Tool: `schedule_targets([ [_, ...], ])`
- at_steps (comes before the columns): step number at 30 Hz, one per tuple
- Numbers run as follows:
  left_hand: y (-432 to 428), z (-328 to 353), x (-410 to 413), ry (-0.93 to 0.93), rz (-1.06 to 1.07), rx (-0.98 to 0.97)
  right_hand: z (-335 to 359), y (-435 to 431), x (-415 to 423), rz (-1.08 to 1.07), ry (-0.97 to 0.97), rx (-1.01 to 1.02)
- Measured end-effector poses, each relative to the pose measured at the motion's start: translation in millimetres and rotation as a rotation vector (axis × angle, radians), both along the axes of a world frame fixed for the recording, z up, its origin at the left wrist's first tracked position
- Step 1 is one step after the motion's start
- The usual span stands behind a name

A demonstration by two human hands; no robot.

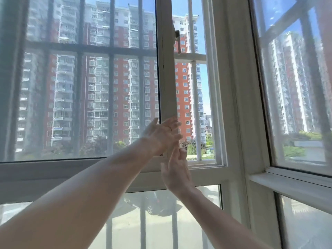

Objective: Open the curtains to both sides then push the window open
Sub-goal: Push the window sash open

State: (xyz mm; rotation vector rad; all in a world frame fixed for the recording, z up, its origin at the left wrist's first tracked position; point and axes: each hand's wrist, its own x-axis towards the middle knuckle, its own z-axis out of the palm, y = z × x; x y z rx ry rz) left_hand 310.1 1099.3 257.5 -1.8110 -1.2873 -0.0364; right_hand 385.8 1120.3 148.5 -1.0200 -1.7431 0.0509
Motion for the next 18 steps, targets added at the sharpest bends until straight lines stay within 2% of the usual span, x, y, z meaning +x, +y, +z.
schedule_targets([
  [14, -7, -3, -60, -0.021, -0.002, 0.081, 6, -21, -56, 0.08, 0.044, -0.025],
  [18, -14, -4, -73, -0.004, 0.012, 0.09, 6, -26, -70, 0.078, 0.007, -0.028],
])
